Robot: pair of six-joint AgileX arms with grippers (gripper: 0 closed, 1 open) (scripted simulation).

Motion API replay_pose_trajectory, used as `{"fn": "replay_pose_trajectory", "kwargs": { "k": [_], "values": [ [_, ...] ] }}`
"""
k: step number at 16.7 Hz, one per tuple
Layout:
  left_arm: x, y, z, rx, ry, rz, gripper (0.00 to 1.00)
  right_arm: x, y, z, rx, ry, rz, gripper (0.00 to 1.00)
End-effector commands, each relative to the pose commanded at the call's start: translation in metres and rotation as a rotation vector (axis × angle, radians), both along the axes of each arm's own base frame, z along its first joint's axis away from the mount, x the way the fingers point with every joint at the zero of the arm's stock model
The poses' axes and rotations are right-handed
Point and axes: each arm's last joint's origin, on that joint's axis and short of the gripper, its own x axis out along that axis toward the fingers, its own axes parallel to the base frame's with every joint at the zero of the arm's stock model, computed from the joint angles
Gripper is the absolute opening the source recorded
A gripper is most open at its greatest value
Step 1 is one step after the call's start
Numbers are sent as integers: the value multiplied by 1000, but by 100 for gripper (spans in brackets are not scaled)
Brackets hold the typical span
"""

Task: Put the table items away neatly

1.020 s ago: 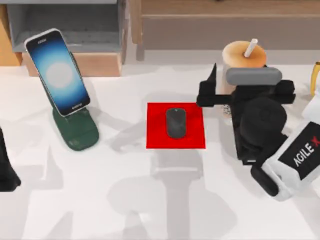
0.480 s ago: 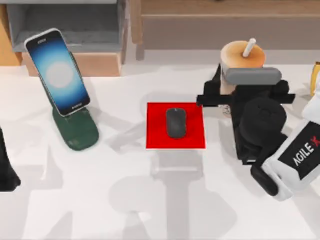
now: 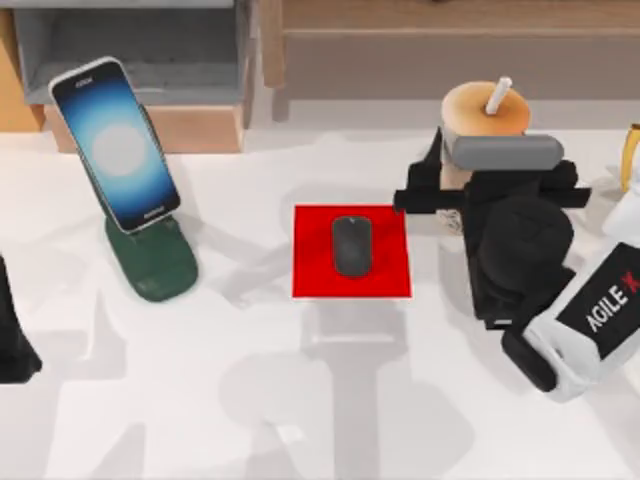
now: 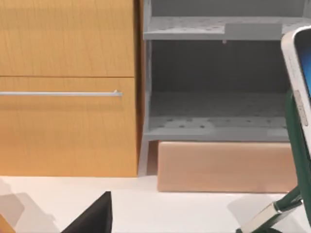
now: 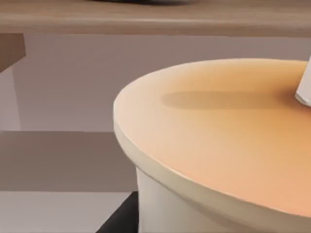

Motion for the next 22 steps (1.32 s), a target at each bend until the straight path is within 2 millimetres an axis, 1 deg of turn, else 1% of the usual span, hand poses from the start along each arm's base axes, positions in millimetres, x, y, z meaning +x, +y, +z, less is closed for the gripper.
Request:
{"fn": "replay_pose_trajectory", "kwargs": {
  "k": [8, 13, 17, 19, 22],
  "values": [
    [0, 0, 0, 0, 0, 0, 100, -1, 1, 0, 2, 0, 2, 0],
    [0, 0, 0, 0, 0, 0, 100, -1, 1, 10, 1, 0, 2, 0],
    [0, 0, 0, 0, 0, 0, 100, 0, 1, 10, 4, -2, 3, 0],
    [0, 0, 0, 0, 0, 0, 100, 4, 5, 23, 36, -40, 16, 0],
    [0, 0, 0, 0, 0, 0, 100, 11, 8, 58, 105, -111, 51, 0]
  ]
}}
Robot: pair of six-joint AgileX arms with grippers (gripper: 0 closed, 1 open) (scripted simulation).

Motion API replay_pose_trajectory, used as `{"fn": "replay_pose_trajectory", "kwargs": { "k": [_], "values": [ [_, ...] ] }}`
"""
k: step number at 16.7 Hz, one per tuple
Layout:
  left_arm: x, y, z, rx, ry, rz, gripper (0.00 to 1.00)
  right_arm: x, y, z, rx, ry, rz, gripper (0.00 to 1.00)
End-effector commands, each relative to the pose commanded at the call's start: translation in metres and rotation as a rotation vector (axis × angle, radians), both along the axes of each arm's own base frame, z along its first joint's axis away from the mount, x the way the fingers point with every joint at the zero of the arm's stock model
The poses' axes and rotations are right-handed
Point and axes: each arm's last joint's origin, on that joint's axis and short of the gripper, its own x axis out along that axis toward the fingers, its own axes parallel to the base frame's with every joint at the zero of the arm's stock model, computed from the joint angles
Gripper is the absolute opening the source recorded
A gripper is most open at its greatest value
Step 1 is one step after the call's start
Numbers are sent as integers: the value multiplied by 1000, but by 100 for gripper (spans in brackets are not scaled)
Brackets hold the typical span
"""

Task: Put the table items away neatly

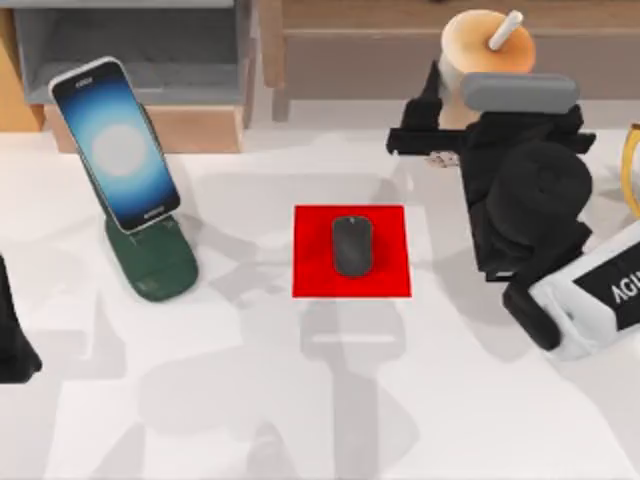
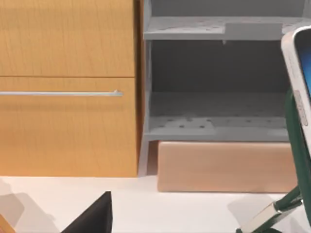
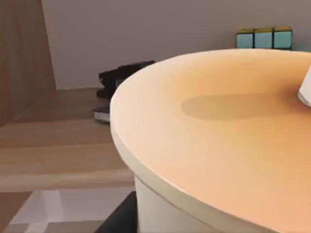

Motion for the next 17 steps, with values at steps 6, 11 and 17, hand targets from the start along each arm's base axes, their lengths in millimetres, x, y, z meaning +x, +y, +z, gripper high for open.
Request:
{"fn": "replay_pose_trajectory", "kwargs": {
  "k": [6, 11, 17],
  "values": [
    [0, 0, 0, 0, 0, 0, 100, 31, -33, 82, 91, -108, 16, 0],
    [0, 0, 0, 0, 0, 0, 100, 70, -105, 112, 25, -28, -60, 0],
    [0, 0, 0, 0, 0, 0, 100, 116, -160, 124, -78, 145, -69, 0]
  ]
}}
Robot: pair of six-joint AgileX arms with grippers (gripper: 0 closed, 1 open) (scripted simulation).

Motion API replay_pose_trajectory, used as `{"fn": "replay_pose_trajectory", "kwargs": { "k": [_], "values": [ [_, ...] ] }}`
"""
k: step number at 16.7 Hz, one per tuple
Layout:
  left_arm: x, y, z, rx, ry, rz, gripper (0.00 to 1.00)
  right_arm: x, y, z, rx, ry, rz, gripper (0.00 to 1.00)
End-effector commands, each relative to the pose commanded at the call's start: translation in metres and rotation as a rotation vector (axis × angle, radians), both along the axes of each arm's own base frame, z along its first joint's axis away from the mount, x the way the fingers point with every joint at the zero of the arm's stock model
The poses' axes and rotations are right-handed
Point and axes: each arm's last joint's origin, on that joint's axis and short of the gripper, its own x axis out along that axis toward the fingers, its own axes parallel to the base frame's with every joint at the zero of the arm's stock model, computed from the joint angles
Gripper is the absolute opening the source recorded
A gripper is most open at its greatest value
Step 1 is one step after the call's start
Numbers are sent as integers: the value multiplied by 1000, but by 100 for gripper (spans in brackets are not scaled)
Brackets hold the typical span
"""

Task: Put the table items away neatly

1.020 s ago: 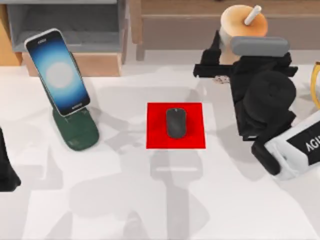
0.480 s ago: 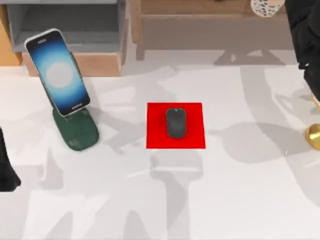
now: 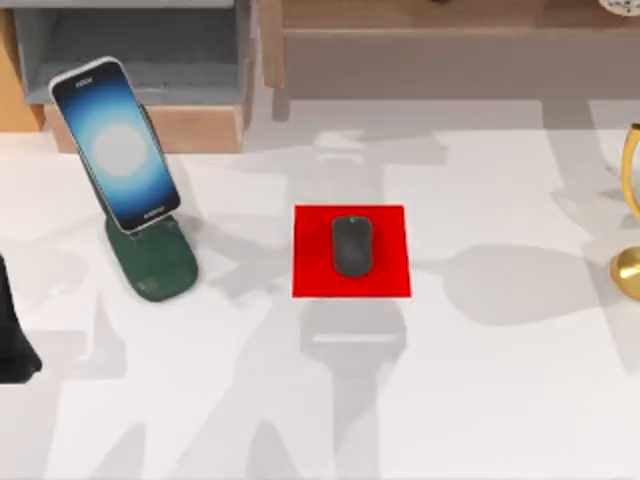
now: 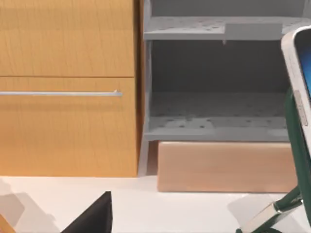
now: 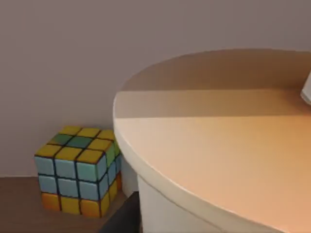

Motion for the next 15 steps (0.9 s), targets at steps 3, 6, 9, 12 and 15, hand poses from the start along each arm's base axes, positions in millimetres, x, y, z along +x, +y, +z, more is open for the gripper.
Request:
{"fn": "replay_pose_trajectory", "kwargs": {
  "k": [3, 6, 9, 12, 15],
  "values": [
    [0, 0, 0, 0, 0, 0, 100, 11, -3, 5, -20, 33, 30, 0],
    [0, 0, 0, 0, 0, 0, 100, 11, -3, 6, -22, 35, 32, 0],
    [0, 0, 0, 0, 0, 0, 100, 10, -1, 7, -19, 32, 35, 0],
    [0, 0, 0, 0, 0, 0, 100, 11, -2, 6, -21, 35, 34, 0],
    [0, 0, 0, 0, 0, 0, 100, 11, -3, 6, -22, 34, 33, 0]
  ]
}}
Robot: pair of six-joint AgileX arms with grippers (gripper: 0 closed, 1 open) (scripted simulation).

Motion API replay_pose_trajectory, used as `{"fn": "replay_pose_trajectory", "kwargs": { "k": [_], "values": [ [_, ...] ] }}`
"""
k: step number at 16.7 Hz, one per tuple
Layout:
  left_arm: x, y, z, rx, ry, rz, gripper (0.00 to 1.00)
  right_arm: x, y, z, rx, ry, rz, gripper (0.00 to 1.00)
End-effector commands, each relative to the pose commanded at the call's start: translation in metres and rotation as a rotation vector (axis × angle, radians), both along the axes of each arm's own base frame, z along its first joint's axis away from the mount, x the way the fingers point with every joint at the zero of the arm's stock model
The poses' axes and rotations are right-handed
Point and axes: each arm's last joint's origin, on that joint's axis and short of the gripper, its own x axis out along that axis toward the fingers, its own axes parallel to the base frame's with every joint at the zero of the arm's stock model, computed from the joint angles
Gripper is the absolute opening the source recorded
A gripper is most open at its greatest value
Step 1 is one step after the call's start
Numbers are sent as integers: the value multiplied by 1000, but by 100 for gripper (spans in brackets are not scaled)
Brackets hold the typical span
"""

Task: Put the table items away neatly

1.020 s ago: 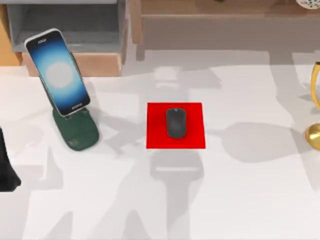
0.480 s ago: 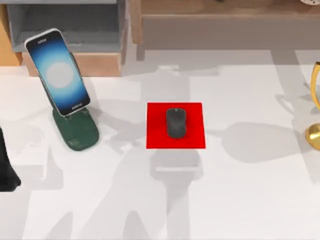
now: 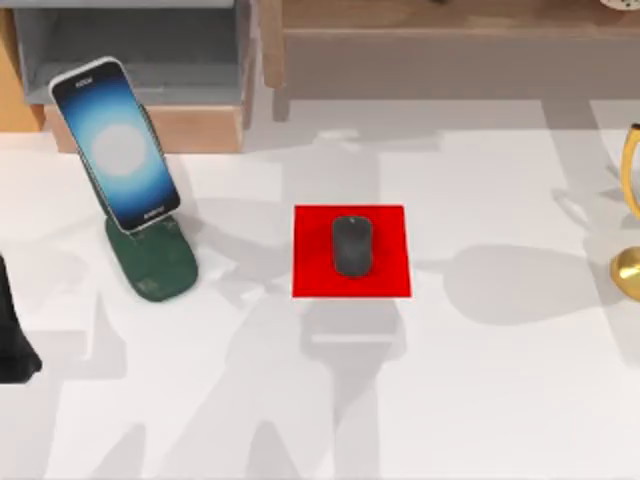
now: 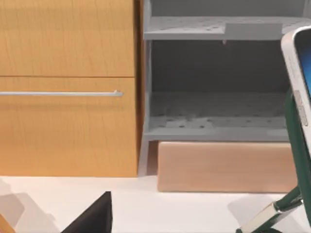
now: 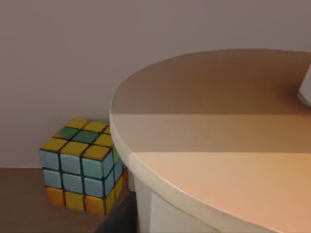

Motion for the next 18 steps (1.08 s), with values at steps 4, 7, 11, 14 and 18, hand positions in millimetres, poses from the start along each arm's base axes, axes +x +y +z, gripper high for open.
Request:
{"fn": "replay_pose_trajectory", "kwargs": {
  "k": [4, 7, 11, 14, 18],
  "values": [
    [0, 0, 0, 0, 0, 0, 100, 0, 0, 0, 0, 1, -1, 8],
    [0, 0, 0, 0, 0, 0, 100, 0, 0, 0, 0, 1, -1, 30],
    [0, 0, 0, 0, 0, 0, 100, 0, 0, 0, 0, 1, -1, 60],
    [0, 0, 0, 0, 0, 0, 100, 0, 0, 0, 0, 1, -1, 83],
    [0, 0, 0, 0, 0, 0, 100, 0, 0, 0, 0, 1, -1, 100]
  ]
}}
